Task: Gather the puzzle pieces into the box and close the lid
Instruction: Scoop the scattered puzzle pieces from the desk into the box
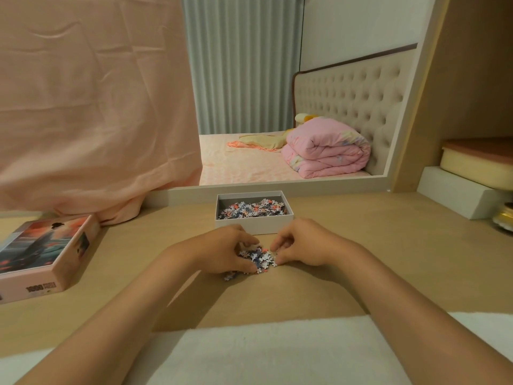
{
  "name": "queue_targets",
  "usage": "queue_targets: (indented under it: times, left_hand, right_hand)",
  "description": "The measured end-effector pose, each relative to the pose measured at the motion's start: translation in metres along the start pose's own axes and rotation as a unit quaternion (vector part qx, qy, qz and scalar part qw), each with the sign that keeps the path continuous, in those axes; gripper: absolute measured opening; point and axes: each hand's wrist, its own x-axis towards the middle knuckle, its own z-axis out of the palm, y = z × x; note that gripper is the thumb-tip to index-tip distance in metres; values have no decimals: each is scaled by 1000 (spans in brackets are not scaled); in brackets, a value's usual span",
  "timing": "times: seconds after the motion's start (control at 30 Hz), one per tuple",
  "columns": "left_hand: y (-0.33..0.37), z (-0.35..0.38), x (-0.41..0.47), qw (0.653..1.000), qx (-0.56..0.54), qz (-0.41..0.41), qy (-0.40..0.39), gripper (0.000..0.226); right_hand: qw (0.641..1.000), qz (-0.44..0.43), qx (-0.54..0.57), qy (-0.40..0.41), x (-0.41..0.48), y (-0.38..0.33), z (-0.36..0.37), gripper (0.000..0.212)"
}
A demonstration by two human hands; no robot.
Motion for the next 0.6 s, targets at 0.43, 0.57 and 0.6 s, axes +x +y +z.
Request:
queue_targets:
  times: [0.43,0.57,0.6]
  left_hand:
    - [5,-7,-3,997,40,-39,-44,59]
    - [-3,-8,-3,995,52,-61,-64,81]
    - [-3,-8,-3,994,62,-64,-71,81]
  right_hand:
    - [993,-25,-99,-54,1,-23,10,42]
    - [991,-6,-114,-68,2,-26,14,37]
    - [990,-5,-123,-74,2,-28,16,39]
